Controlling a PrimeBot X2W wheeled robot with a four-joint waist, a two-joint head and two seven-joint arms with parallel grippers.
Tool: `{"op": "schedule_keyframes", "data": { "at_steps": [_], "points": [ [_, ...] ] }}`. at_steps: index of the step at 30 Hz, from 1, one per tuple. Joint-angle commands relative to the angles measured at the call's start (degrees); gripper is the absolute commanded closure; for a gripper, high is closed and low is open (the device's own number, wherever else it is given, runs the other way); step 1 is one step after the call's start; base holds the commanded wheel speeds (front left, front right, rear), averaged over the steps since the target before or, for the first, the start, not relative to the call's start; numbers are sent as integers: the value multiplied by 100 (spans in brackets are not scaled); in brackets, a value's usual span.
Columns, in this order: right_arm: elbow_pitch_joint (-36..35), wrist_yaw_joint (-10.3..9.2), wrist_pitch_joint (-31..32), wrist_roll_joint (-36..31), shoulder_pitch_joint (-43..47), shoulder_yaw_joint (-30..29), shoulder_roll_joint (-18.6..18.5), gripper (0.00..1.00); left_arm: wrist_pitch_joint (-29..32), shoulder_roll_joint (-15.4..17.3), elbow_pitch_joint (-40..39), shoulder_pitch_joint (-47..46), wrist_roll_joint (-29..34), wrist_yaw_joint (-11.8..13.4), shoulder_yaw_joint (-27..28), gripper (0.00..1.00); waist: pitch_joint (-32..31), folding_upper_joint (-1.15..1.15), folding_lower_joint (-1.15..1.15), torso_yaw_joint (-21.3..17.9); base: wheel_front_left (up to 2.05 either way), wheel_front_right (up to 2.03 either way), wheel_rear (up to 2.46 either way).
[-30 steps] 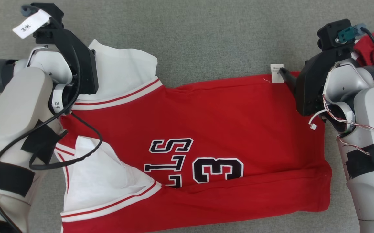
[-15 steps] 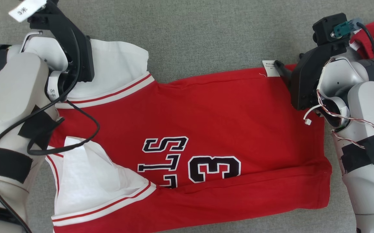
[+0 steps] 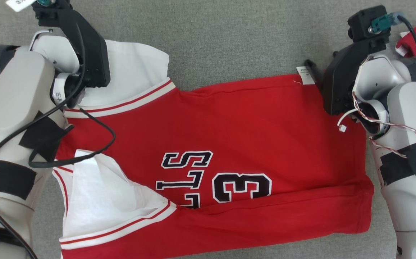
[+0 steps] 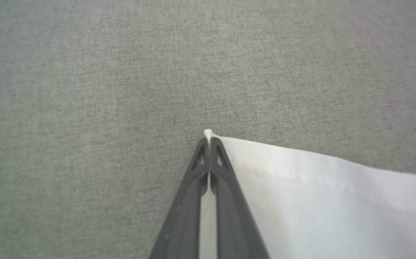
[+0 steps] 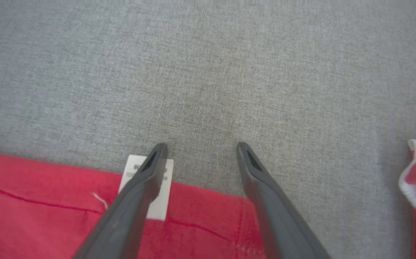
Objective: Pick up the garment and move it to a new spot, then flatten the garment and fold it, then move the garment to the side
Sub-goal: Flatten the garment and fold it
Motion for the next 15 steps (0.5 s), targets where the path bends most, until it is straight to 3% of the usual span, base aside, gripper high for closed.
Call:
{"op": "schedule_keyframes", "data": {
  "at_steps": [1, 10, 15],
  "points": [
    [33, -1, 53, 56, -73, 20, -13, 0, -68, 21, -46, 7, -59, -52, 31, 100, 58, 0, 1, -3, 0, 0, 0],
    [40, -1, 864, -152, -258, -7, 42, 0, 11, 276, -533, -272, -412, -386, 309, 100, 344, 0, 1, -55, 0, 0, 0],
    [-153, -1, 1088, -601, -288, -43, 149, 0, 262, 468, -892, -311, -484, -407, 331, 100, 467, 0, 1, -36, 0, 0, 0]
  ]
}}
